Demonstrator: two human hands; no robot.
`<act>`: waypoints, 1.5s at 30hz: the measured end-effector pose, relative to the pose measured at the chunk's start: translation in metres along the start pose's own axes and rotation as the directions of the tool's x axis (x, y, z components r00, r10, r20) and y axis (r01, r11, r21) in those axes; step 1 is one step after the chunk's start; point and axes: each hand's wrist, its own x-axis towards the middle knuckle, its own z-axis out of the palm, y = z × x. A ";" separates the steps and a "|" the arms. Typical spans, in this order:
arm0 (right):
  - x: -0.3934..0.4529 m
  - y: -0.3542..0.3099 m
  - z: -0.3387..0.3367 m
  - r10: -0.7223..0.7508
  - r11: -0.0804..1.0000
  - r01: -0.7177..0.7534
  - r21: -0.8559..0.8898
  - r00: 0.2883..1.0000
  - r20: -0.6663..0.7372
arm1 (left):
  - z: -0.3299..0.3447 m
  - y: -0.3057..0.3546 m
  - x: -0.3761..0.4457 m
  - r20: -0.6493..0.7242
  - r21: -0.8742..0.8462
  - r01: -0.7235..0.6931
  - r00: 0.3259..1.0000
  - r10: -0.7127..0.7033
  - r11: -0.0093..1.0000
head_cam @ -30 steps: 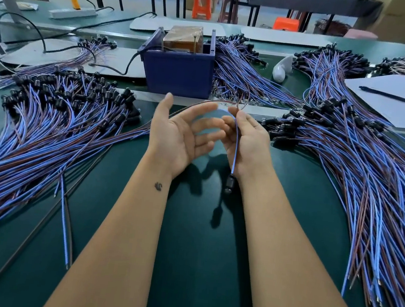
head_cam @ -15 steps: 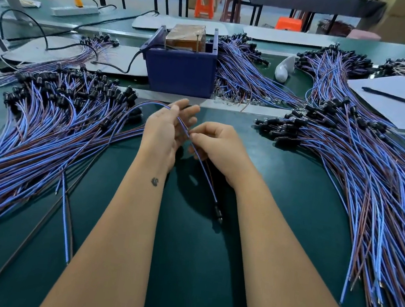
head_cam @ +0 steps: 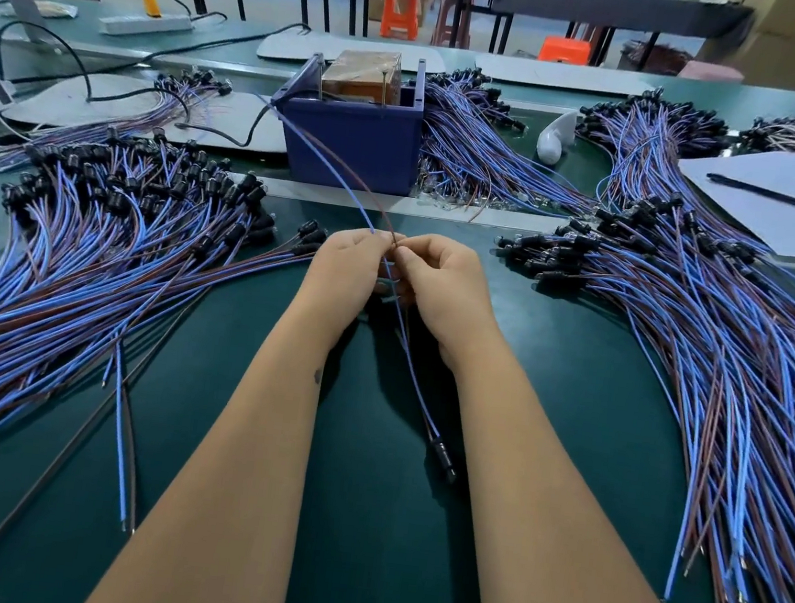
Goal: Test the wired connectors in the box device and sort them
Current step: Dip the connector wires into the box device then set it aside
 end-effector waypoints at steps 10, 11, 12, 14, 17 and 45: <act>0.003 -0.001 -0.007 0.023 1.000 -0.023 0.001 0.982 -0.189 | -0.012 -0.006 0.003 -0.320 0.292 0.015 0.944 0.082 0.956; 0.003 -0.001 -0.007 0.020 1.000 -0.021 -0.002 0.981 -0.191 | -0.012 -0.005 0.001 -0.336 0.278 0.025 0.939 0.073 0.960; 0.003 -0.001 -0.007 0.015 1.000 -0.018 -0.012 0.981 -0.195 | -0.012 -0.004 0.000 -0.351 0.265 0.032 0.934 0.065 0.964; 0.003 -0.001 -0.007 0.008 0.999 -0.014 -0.030 0.978 -0.208 | -0.014 -0.003 -0.001 -0.371 0.261 0.038 0.927 0.064 0.964; 0.003 0.000 -0.007 -0.004 0.999 -0.005 -0.037 0.975 -0.221 | -0.017 -0.003 0.000 -0.388 0.300 0.032 0.917 0.092 0.953; 0.005 -0.001 -0.006 -0.020 1.000 0.024 0.017 0.978 -0.210 | -0.028 -0.005 0.008 -0.477 0.138 -0.001 0.876 0.067 0.990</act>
